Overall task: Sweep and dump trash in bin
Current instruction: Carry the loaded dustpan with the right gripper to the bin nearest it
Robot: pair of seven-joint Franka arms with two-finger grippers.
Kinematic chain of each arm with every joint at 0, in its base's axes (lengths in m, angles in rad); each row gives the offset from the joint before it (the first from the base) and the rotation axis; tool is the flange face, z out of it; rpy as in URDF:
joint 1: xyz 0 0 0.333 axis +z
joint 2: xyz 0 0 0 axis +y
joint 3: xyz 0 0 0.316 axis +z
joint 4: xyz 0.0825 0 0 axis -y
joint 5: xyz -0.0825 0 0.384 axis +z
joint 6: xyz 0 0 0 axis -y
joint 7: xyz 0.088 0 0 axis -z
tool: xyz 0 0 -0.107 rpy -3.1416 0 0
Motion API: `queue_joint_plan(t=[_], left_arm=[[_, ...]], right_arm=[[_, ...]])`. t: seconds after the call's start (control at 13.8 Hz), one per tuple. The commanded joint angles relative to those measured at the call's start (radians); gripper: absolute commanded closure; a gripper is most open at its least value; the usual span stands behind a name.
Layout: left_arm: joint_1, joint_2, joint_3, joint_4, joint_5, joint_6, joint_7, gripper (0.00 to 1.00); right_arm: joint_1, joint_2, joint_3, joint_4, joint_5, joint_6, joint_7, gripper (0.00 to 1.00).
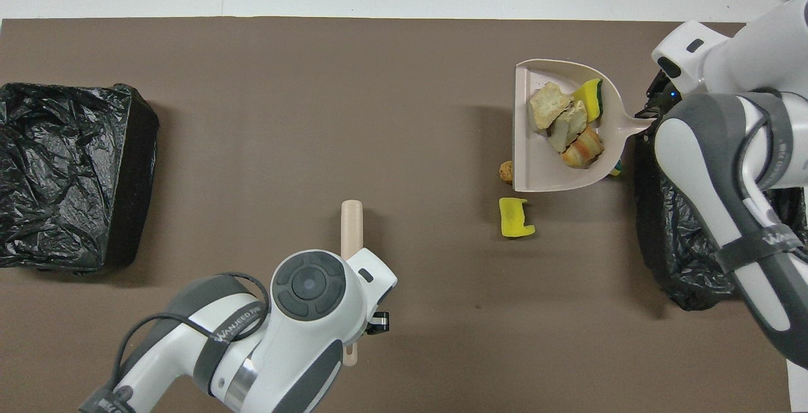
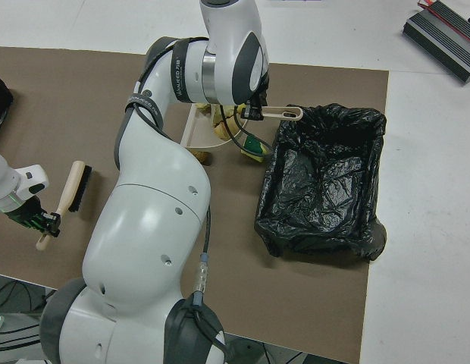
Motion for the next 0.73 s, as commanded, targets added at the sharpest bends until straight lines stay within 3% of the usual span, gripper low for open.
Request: queue_joint_plan(t=[0.0, 0.22, 0.65], left_arm=[[-0.083, -0.05, 0.015, -0.101, -0.009, 0.109, -0.08, 1.0], [-0.112, -0.086, 0.014, -0.153, -0.01, 0.126, -0.096, 1.0], [-0.164, -0.084, 0.014, -0.191, -0.01, 0.169, -0.131, 1.0]], right_arm=[[-0.081, -0.015, 0.004, 0.006, 0.0, -0.022, -0.116, 1.0], [-0.164, -0.044, -0.002, 0.006, -0.015, -0.046, -0.18, 1.0], [-0.285, -0.104, 0.001, -0.032, -0.286, -0.052, -0.369, 1.0]])
